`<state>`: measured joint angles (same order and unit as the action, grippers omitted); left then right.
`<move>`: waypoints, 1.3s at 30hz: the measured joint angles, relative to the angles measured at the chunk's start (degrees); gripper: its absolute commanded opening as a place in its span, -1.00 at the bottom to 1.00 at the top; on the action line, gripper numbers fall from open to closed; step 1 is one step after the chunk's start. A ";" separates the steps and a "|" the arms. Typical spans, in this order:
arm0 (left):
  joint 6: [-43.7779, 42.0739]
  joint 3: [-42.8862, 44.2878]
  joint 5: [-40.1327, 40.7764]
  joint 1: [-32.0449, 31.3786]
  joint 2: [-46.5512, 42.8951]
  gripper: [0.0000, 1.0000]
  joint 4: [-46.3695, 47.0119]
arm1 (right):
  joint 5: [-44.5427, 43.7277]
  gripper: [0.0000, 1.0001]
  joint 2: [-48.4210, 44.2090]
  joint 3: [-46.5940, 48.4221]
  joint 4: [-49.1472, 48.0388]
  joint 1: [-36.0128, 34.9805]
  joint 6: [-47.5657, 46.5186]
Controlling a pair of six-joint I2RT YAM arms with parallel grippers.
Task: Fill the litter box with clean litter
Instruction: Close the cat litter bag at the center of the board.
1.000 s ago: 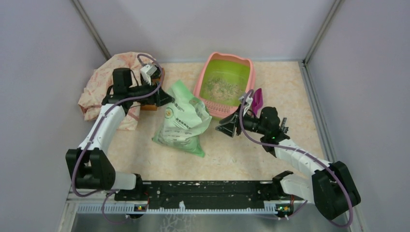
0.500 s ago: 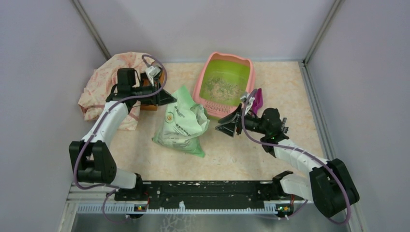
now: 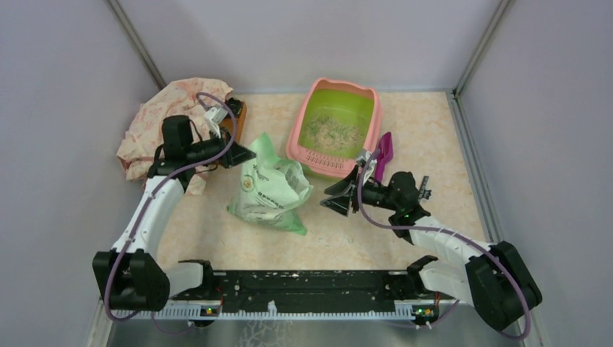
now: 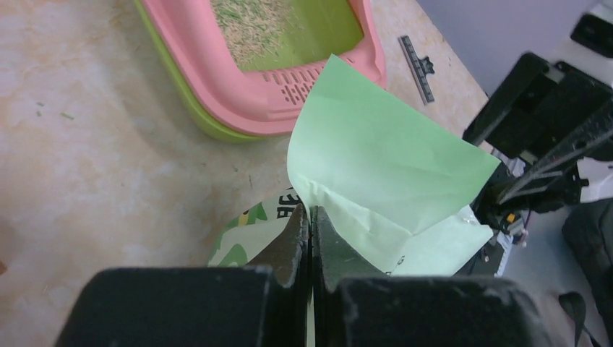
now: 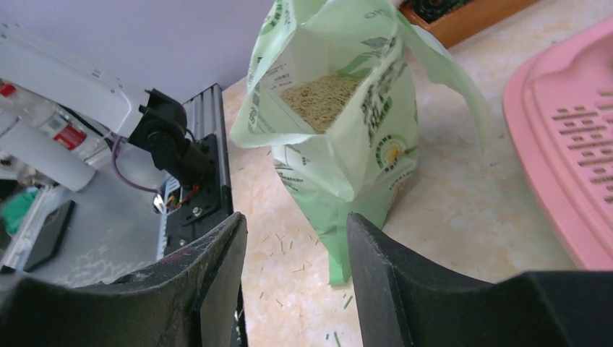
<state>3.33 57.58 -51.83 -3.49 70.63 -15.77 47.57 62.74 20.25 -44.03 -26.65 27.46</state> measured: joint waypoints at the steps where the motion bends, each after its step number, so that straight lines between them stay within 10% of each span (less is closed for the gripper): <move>1: 1.29 -0.98 0.59 0.48 -1.33 -1.00 0.72 | -0.94 0.07 -0.85 0.04 0.90 -1.27 -1.64; 17: 13.57 -9.68 -1.16 11.15 -7.82 -1.00 9.51 | -9.27 0.07 9.75 8.24 7.30 -10.88 -19.08; 39: 17.66 -13.14 -2.62 15.37 -8.04 -1.00 14.47 | -6.99 0.14 31.28 10.27 -35.60 -13.20 -1.75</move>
<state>20.99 44.45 -54.46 11.88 62.59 -1.30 40.58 94.02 30.52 -79.64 -39.86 25.71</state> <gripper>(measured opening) 0.009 0.558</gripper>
